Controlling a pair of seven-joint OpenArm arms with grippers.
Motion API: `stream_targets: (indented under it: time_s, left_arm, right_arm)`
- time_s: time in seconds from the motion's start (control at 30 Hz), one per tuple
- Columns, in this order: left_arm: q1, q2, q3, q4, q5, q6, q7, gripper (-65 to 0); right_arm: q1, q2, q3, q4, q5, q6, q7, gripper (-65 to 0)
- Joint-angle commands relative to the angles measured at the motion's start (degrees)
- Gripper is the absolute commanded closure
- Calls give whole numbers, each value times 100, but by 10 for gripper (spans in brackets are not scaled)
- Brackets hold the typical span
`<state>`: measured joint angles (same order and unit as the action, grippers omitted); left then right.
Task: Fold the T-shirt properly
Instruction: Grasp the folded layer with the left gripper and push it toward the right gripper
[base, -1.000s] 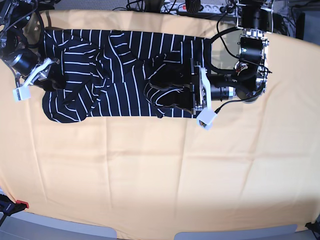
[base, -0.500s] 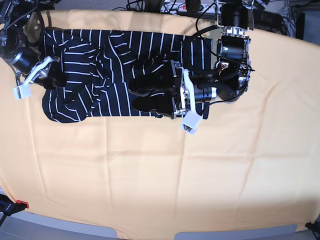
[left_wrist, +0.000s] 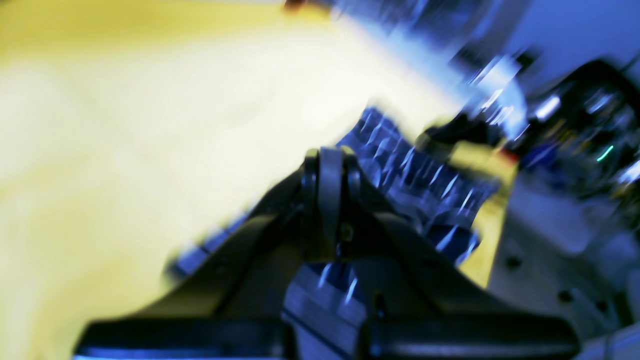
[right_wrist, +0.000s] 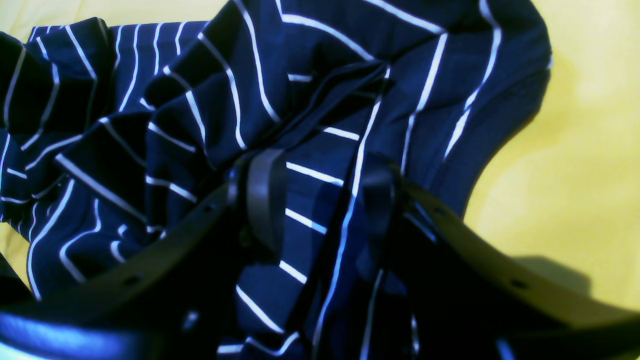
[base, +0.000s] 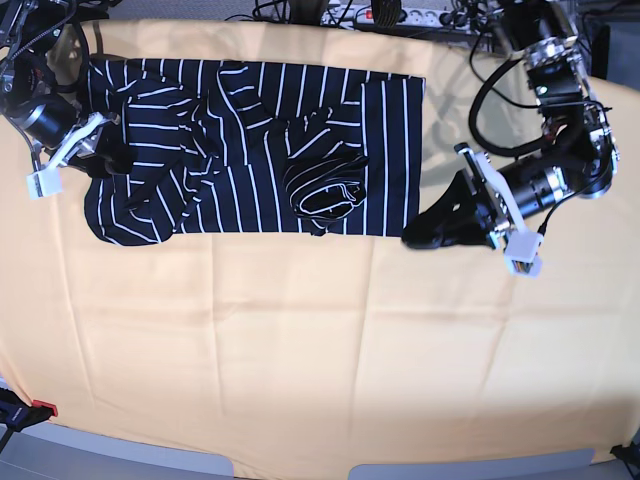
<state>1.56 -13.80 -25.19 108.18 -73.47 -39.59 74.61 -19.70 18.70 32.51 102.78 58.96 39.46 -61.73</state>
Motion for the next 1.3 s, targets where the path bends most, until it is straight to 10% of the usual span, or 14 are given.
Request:
stream_targets:
  time_s: [0.0,0.63,1.07,1.27]
  left_arm:
    - [98,-85,-15,83,31,-26,-254,0]
    - [855,-190,2122,83,3093,684,-2065,0]
    - [678,157,3296,98,1832,-41,-1519,0]
    - [623,149,2634,951,1742,-41,-1495,0]
  right_arm:
    - [33,98,48,98,127,54,109,-278]
    - [35,98,48,98,321,54,107,-278]
    - [35,98,48,98,321,54,109,-279]
    - [31,98,48,98,319,54,107,-278]
